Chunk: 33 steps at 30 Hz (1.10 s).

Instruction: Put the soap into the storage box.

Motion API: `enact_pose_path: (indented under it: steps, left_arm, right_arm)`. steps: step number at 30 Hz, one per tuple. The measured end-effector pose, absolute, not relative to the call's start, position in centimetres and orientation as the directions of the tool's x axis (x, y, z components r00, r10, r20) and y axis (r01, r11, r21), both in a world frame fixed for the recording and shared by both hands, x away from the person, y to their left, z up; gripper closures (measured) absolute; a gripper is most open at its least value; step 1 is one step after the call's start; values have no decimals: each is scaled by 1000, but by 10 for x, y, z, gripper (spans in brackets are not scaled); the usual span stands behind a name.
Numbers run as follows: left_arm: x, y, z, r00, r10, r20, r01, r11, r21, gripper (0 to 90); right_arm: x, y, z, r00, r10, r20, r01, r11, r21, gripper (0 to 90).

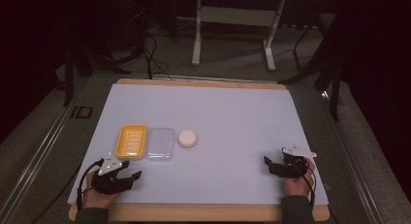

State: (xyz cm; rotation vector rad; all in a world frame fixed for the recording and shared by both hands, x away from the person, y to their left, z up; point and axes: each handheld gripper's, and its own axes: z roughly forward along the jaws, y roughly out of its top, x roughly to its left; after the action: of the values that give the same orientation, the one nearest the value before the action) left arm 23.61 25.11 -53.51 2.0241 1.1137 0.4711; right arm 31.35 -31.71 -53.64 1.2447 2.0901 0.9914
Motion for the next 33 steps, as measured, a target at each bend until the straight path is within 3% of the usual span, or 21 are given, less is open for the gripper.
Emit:
enact_pose_path:
  steps: [5,15,33]
  left_arm:
    - [237,250,-532,553,833,-30,548,-336,766,385]
    - [237,259,-525,529,847,-54,550,-294,782,382]
    - [251,242,-505,590,808,2,514,-377,771,361]
  right_arm:
    - [309,-317,-536,-452,888,-80,484,319,815,230]
    - [305,-318,-535,-457,886,-82,449,310,838,231]
    - [304,-321,-535,-459,886,-58,445,286,849,231]
